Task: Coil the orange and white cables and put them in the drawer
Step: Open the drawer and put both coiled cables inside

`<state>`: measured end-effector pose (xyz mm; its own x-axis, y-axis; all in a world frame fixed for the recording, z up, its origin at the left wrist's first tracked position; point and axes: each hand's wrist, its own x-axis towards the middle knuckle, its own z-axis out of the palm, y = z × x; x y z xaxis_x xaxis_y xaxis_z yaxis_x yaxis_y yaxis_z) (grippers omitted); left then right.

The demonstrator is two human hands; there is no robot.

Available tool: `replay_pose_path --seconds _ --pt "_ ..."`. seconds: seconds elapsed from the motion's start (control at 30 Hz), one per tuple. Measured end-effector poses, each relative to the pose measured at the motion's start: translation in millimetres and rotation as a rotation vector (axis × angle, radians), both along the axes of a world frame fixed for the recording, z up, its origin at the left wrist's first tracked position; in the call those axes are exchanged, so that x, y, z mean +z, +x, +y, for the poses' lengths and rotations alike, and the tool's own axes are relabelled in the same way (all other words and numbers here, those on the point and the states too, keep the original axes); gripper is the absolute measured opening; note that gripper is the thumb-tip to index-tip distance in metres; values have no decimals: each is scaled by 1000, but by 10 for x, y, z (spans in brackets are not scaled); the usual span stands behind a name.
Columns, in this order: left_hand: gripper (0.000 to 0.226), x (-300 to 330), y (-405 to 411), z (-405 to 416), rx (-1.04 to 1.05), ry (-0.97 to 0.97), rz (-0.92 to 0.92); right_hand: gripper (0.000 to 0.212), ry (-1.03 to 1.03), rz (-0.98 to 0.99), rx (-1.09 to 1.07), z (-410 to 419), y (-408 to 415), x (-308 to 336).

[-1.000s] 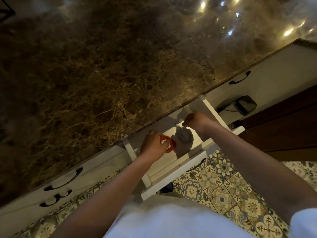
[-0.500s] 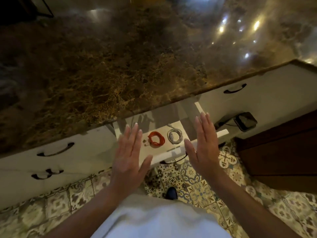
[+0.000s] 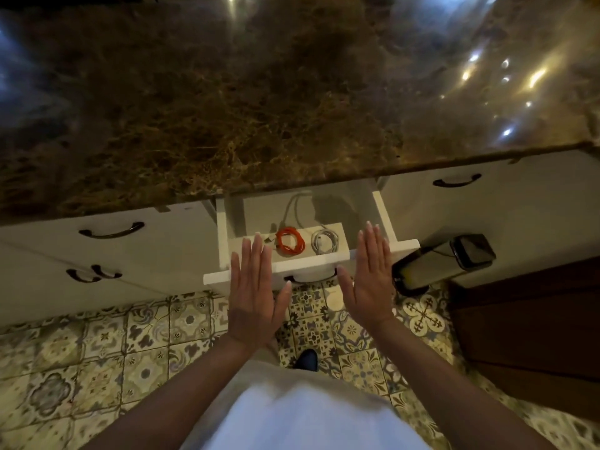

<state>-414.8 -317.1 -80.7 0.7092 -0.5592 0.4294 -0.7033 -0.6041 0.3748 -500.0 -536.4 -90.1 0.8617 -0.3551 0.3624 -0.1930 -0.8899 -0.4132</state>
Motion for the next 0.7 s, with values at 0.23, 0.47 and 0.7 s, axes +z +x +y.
replay_pose_path --seconds 0.23,0.47,0.7 --pt "75 -7 485 -130 36 190 16 73 -10 13 25 -195 435 18" --pt "75 -6 903 -294 66 203 -4 73 61 -48 42 -361 833 24" --pt "75 -198 926 -241 68 275 24 77 -63 17 -5 -360 1083 -66"
